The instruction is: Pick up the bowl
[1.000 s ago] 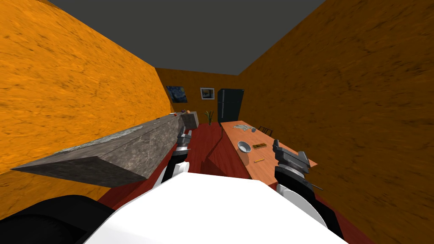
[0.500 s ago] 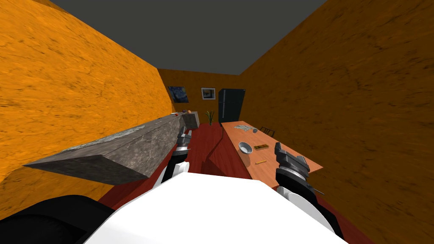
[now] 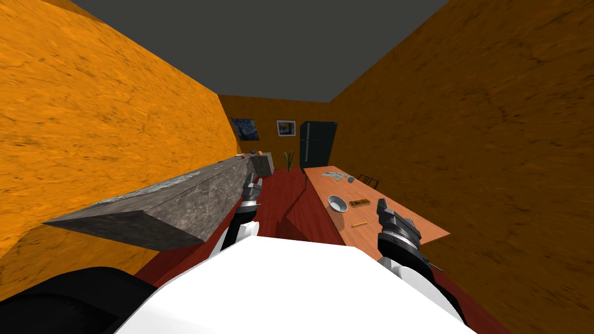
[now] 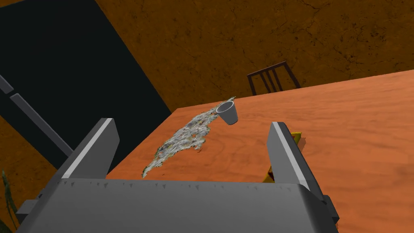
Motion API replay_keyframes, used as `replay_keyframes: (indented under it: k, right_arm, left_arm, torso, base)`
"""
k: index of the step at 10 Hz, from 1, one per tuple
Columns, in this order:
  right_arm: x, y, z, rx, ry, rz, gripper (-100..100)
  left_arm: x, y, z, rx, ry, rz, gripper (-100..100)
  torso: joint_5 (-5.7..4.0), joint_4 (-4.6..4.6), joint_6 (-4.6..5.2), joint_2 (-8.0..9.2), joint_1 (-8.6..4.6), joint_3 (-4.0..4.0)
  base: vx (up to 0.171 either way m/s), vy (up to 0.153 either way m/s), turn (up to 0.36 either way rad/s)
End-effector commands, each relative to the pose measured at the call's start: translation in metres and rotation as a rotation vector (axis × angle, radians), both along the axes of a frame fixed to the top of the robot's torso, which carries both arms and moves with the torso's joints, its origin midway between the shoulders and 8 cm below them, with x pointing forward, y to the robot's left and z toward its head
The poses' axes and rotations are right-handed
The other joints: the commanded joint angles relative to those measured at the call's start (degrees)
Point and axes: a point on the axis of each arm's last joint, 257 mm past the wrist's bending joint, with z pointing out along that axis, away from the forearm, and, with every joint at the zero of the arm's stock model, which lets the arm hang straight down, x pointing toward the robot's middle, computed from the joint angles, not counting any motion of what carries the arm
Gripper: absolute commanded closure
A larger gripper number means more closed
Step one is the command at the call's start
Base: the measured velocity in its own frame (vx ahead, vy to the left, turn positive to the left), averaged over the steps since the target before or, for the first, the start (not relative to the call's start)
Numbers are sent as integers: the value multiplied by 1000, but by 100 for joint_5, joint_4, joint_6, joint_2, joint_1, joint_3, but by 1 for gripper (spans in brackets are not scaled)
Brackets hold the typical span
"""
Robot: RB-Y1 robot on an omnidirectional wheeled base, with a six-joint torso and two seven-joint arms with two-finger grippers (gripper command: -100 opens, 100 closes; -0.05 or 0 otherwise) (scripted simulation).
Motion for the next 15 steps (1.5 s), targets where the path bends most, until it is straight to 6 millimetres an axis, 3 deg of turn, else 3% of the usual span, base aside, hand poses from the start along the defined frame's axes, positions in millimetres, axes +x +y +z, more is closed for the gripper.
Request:
replay_keyframes:
  k: [1, 15]
  right_arm:
    - [0, -3, -6, 43, -6, 2, -100]
    - [-11, -12, -82, 460, -47, -21, -100]
  left_arm:
    - [0, 0, 0, 0, 0, 0, 0]
    - [0, 0, 0, 0, 0, 0, 0]
  torso:
    - [0, 0, 0, 0, 0, 0]
    - [0, -1, 1, -1, 0, -1]
  base:
    - [19, 4, -2]
    - [23, 4, 21]
